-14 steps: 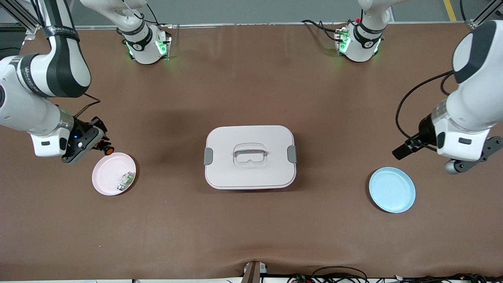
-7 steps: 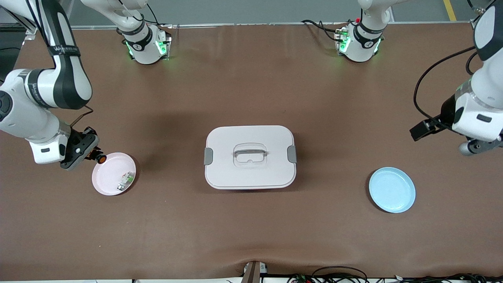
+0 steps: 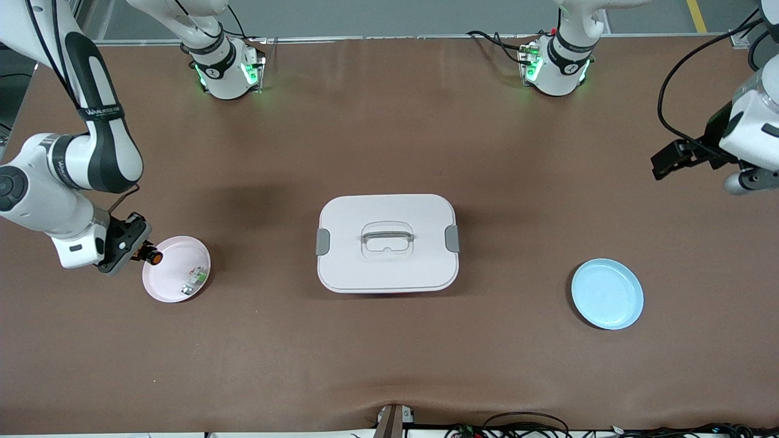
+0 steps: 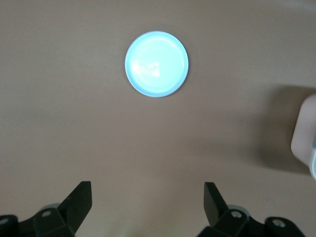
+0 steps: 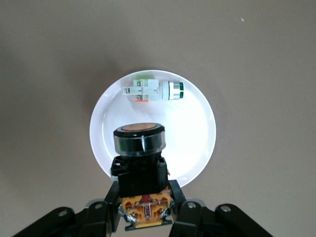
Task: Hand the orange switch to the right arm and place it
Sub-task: 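Carry the orange switch with the right gripper over the white plate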
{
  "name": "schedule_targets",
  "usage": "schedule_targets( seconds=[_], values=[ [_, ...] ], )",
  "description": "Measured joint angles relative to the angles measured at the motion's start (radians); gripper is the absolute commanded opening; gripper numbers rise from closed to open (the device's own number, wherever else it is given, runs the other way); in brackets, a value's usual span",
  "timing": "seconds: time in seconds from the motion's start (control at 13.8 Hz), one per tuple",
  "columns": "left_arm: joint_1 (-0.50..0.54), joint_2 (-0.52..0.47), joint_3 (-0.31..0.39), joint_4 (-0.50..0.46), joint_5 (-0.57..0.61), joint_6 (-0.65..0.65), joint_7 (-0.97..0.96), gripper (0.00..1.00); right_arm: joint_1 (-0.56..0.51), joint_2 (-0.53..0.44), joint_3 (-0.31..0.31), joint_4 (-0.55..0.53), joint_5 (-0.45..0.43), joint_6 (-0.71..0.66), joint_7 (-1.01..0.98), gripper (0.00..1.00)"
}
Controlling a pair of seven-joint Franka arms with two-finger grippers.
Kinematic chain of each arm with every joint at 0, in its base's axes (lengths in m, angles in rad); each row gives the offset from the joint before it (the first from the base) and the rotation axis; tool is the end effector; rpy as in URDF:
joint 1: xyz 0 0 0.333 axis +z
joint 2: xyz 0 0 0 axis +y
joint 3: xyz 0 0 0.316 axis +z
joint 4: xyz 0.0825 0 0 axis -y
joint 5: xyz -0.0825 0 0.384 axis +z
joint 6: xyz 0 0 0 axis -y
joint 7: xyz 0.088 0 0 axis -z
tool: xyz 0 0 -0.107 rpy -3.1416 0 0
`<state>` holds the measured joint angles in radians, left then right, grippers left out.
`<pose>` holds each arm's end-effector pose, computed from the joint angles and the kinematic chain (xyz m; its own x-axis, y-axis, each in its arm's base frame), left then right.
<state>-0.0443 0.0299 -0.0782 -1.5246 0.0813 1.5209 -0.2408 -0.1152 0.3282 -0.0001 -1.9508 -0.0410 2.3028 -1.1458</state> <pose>0.5558 -0.0586 0.6256 0.9925 0.1213 -0.0136 0.1197 -0.9892 -0.0845 0.6116 -0.0717 0.3136 0.4912 0.8708 -0.0188 0.8708 -0.4904 0.0341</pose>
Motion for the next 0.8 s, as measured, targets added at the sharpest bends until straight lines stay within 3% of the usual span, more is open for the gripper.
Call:
schedule_targets(
  seconds=[0.29, 0.8],
  values=[
    [-0.027, -0.064, 0.016, -0.053, -0.004, -0.005, 0.038, 1.0, -0.008, 0.047, 0.0, 0.0, 0.0, 0.045, -0.018, 0.0],
    [-0.014, -0.069, 0.005, -0.058, -0.031, -0.005, 0.04, 1.0, -0.04, 0.143, 0.0, 0.0, 0.0, 0.148, -0.155, 0.0]
  ],
)
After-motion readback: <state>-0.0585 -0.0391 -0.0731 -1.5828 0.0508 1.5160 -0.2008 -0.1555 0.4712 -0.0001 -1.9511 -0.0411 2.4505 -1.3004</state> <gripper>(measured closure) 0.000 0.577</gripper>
